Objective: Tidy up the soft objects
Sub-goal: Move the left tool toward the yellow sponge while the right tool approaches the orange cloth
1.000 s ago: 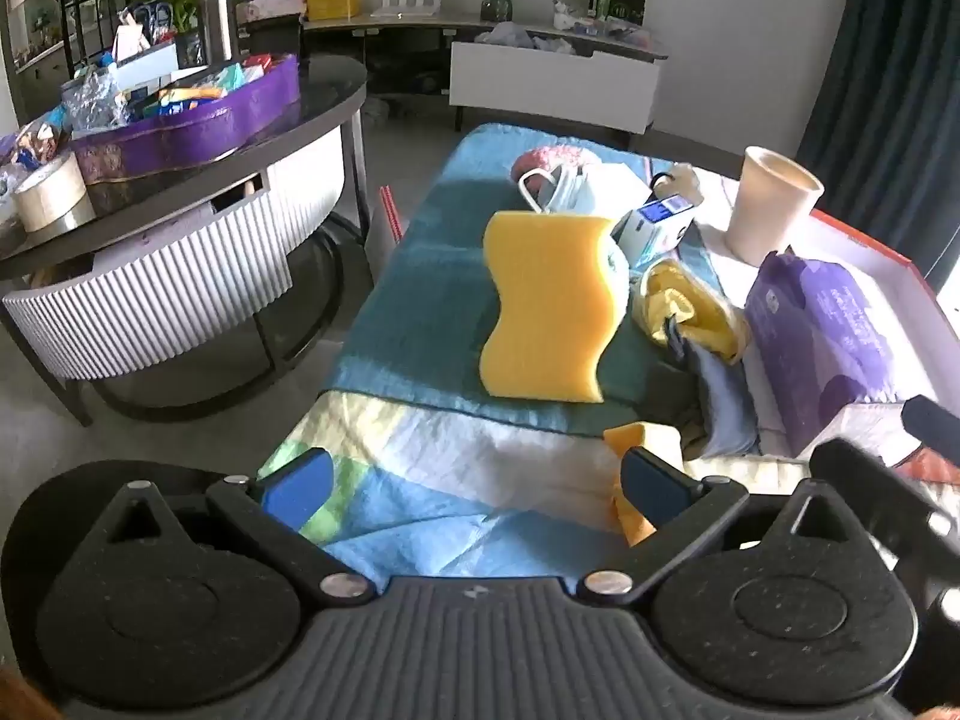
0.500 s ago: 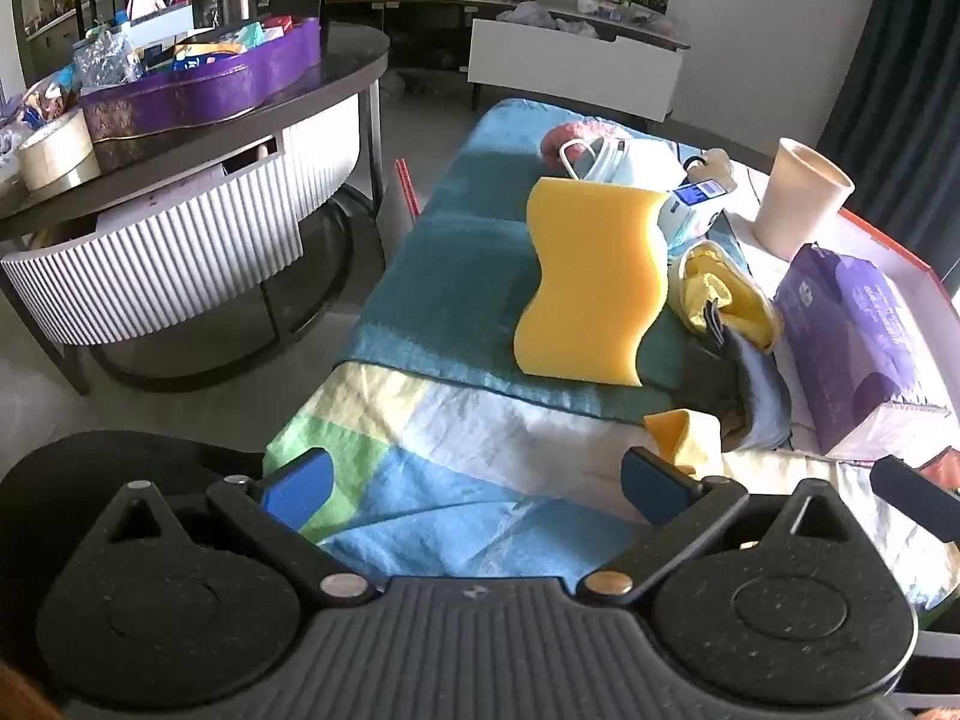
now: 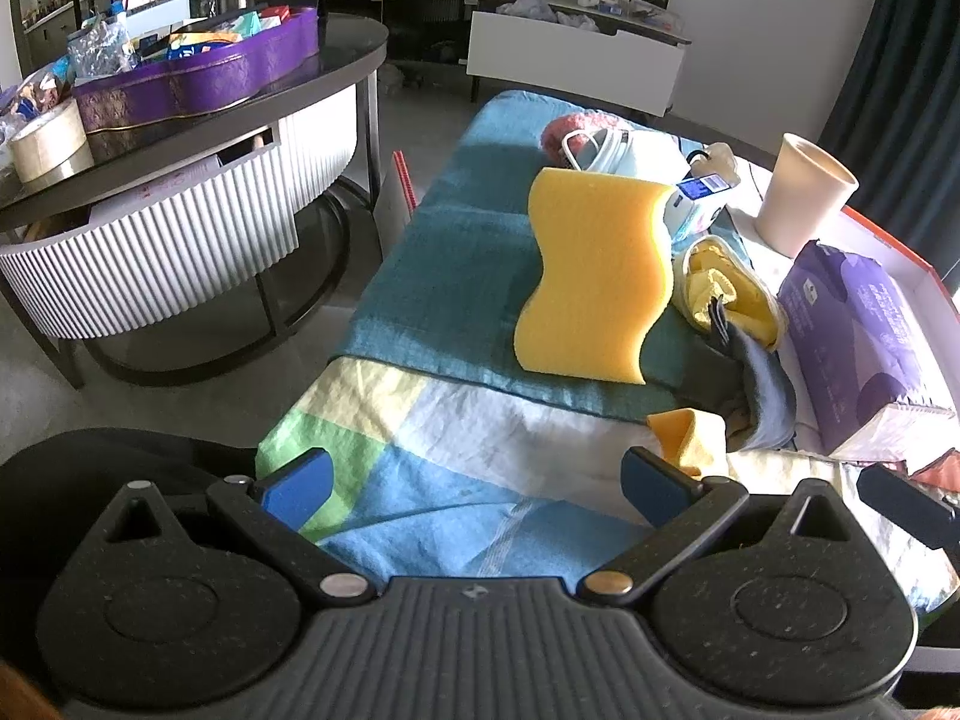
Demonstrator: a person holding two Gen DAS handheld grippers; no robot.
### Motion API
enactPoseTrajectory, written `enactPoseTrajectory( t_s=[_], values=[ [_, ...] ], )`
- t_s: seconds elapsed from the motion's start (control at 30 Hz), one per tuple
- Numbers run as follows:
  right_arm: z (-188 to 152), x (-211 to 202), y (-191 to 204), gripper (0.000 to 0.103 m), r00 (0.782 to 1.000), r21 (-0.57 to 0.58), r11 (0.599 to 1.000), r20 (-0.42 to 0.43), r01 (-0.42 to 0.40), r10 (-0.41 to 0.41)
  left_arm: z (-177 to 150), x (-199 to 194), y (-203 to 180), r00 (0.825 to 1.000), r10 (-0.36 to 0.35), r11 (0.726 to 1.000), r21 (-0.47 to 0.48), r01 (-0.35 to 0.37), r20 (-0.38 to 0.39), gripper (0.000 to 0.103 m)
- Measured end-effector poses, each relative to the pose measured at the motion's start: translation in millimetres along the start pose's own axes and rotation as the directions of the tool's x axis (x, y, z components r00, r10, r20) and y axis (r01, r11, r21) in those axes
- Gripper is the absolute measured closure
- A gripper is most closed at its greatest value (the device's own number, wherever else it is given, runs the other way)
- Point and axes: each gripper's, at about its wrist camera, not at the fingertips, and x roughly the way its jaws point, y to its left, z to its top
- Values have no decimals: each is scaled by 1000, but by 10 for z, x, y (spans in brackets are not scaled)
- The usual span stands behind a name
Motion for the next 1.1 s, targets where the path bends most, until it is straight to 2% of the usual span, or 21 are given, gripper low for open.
enactPoseTrajectory(
  t_s=[1.1],
  values=[
    [43, 248, 116, 9, 992, -15, 1000, -121, 17, -18, 16, 64, 95, 1000, 10, 1000, -19, -10, -14, 0]
  ],
)
